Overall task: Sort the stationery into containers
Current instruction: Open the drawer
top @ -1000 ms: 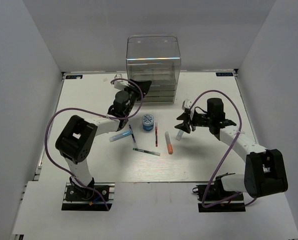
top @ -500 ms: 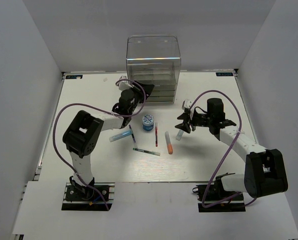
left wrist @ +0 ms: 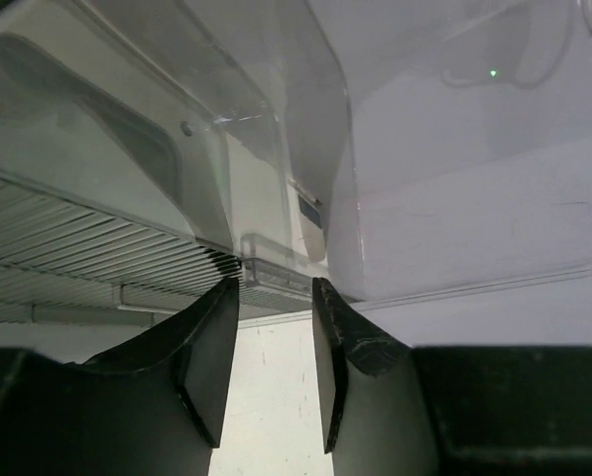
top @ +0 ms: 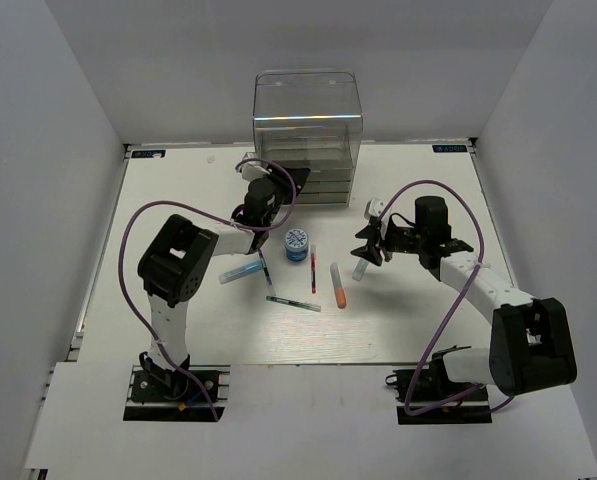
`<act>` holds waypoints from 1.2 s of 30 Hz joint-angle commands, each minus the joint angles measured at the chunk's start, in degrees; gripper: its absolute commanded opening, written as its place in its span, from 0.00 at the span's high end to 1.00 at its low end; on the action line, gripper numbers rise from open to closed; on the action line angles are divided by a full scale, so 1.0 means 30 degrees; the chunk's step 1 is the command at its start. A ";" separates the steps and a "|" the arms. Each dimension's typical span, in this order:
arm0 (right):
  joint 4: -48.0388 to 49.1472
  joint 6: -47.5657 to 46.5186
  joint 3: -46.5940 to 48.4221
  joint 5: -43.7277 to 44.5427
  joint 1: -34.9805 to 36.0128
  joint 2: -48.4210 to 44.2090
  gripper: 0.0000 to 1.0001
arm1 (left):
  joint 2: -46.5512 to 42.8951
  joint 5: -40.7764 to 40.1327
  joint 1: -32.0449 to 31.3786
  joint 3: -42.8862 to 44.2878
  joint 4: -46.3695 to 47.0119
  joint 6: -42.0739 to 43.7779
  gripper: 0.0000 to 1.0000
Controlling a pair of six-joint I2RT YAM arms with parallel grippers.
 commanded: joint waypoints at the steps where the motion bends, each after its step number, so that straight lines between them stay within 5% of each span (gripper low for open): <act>1: 0.0655 -0.0325 -0.0166 -0.0141 -0.0008 -0.0062 0.46 | 0.0212 -0.0706 0.0060 0.0622 0.0987 -0.0334 0.54; 10: 0.0537 -0.0471 -0.0166 -0.0082 -0.0008 -0.0004 0.46 | 0.0214 -0.1177 0.0235 -0.0372 0.3301 -0.0336 0.98; 19: 0.0421 -0.0413 -0.0283 -0.0111 0.0021 -0.0121 0.46 | -0.0899 -0.1177 0.0235 -0.1634 0.4530 -0.0336 1.00; 20: 0.0391 -0.0442 -0.0312 -0.0112 0.0050 -0.0121 0.46 | -0.0899 -0.1177 0.0235 -0.1634 0.4532 -0.0336 0.98; 24: 0.0391 -0.0383 -0.0371 -0.0112 0.0051 -0.0180 0.46 | -0.1075 -0.1177 0.0235 -0.1634 0.3946 -0.0336 0.53; 25: 0.0449 -0.0412 -0.0371 -0.0083 0.0050 -0.0180 0.46 | -0.1075 -0.1177 0.0235 -0.1634 0.3772 -0.0336 0.50; 36: 0.0421 -0.0384 -0.0605 -0.0053 0.0020 -0.0414 0.46 | -0.0079 -0.1353 0.0235 -0.0521 0.3211 -0.0744 0.50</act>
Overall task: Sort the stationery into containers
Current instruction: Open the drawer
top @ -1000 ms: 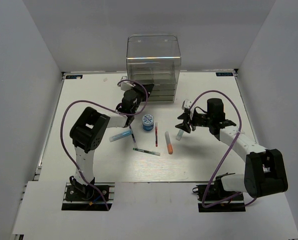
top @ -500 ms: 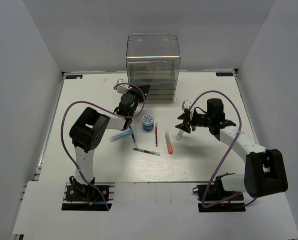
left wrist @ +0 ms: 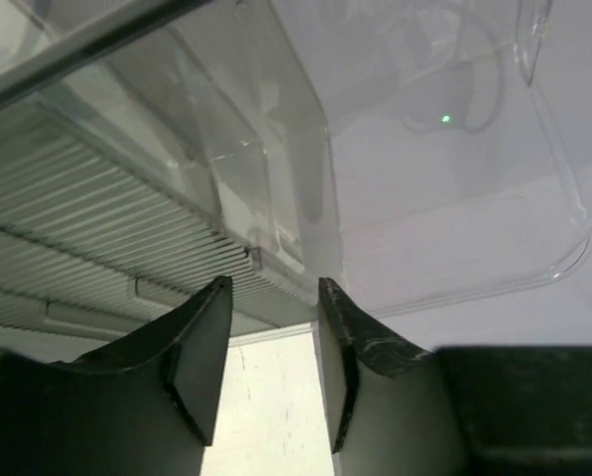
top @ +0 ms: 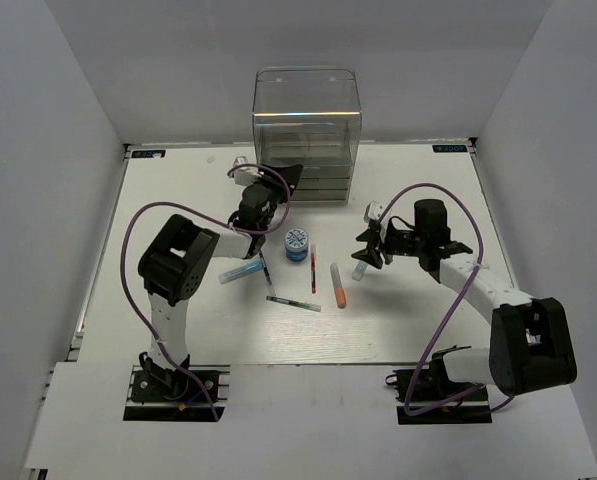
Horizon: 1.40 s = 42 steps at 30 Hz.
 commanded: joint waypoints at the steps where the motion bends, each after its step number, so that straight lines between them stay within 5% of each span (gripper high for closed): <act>1: 0.0457 -0.0121 -0.0183 -0.0213 -0.0008 -0.0407 0.46 | -0.0036 -0.0441 0.0053 0.0892 0.0095 -0.0149 0.51; 19: 0.0485 -0.0268 -0.0388 -0.0213 -0.0067 -0.0495 0.46 | 0.1869 -0.1115 0.0053 0.2944 0.0532 -0.0764 0.54; 27: 0.0486 -0.0297 -0.0417 -0.0213 -0.0009 -0.0465 0.46 | 0.2251 -0.1967 0.0053 0.2944 0.2437 -0.1174 0.74; 42: 0.0486 -0.0356 -0.0622 -0.0155 -0.0009 -0.0582 0.46 | 0.2048 -0.0768 0.0053 0.2768 0.5046 -0.0822 0.81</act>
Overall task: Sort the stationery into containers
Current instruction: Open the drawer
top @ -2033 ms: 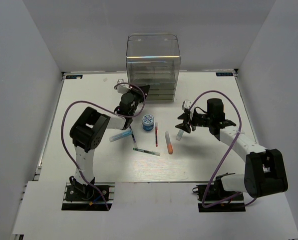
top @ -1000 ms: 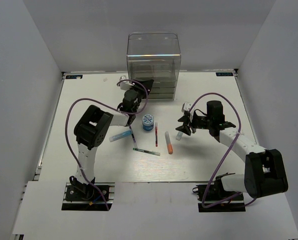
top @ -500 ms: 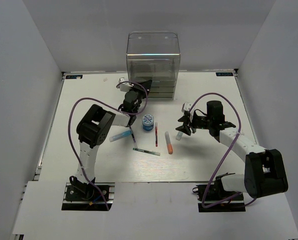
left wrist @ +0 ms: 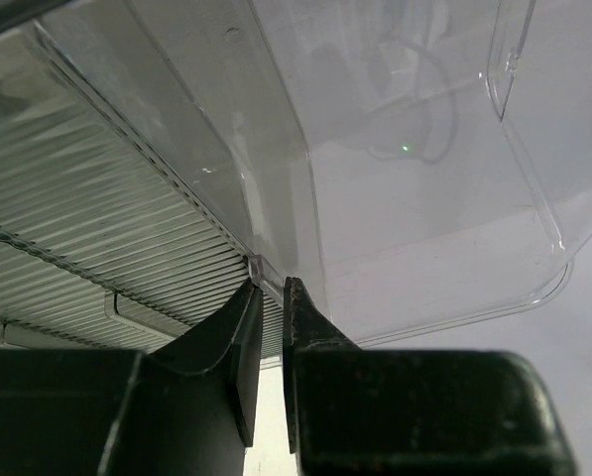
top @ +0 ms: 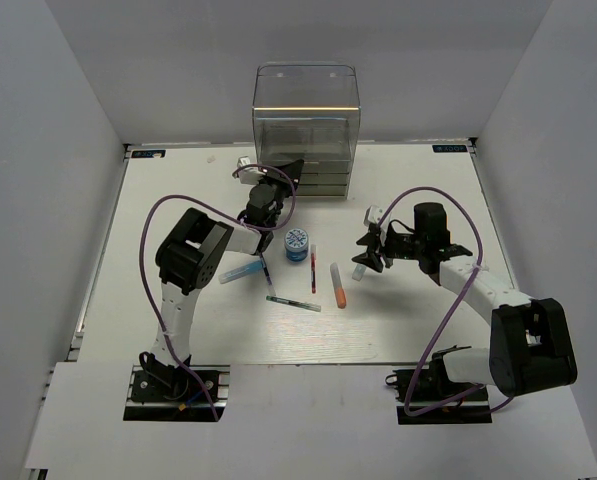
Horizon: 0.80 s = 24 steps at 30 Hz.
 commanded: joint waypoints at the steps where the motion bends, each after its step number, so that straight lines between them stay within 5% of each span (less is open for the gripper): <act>1: 0.0471 -0.0217 -0.0135 -0.0155 -0.0023 -0.0437 0.46 | -0.0853 0.0611 0.0104 0.0386 0.2845 0.0554 0.81; 24: 0.0617 -0.0217 -0.0163 -0.0213 0.0036 -0.0378 0.46 | -0.2758 0.1521 -0.0247 -0.0581 0.3433 0.1639 0.81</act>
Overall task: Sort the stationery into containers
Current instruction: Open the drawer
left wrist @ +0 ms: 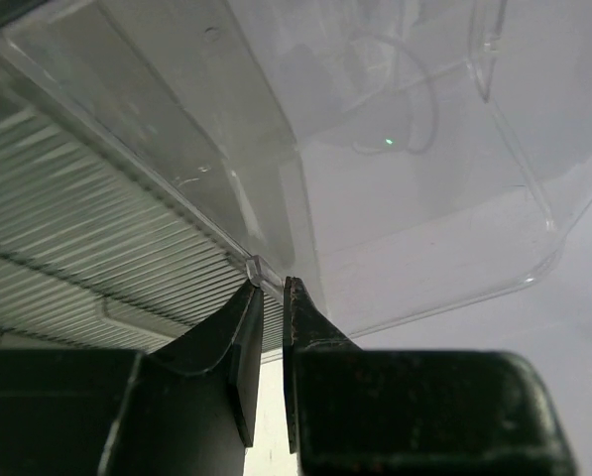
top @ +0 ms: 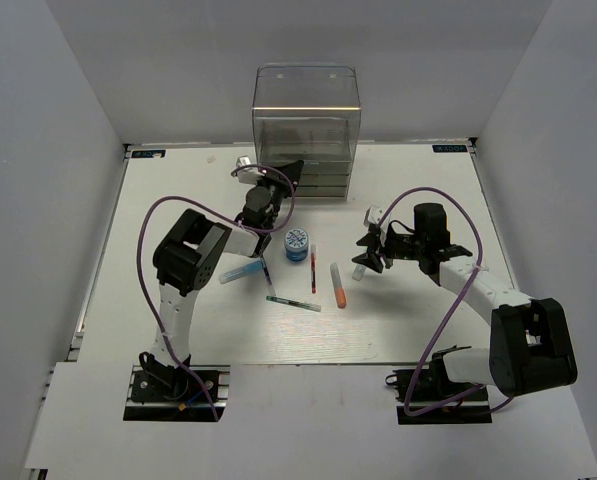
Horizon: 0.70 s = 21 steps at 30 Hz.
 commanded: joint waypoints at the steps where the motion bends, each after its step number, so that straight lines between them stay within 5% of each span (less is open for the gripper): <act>1: 0.0567 -0.0181 -0.0025 -0.0220 0.0007 -0.0378 0.46 | -0.2459 0.0705 -0.0225 0.0206 0.2384 0.0677 0.81; 17: 0.0596 -0.0414 0.0266 -0.0279 0.0007 -0.0145 0.45 | -0.3191 0.1291 -0.0225 0.0411 0.2034 0.1265 0.81; 20: 0.0130 -0.1171 0.0617 -0.0599 0.0123 0.0147 0.37 | -0.3365 0.1291 -0.0225 0.0411 0.2032 0.1440 0.77; 21: -0.0047 -0.1554 0.0939 -0.0775 0.0123 0.0236 0.25 | -0.3367 0.1291 -0.0225 0.0411 0.2032 0.1440 0.75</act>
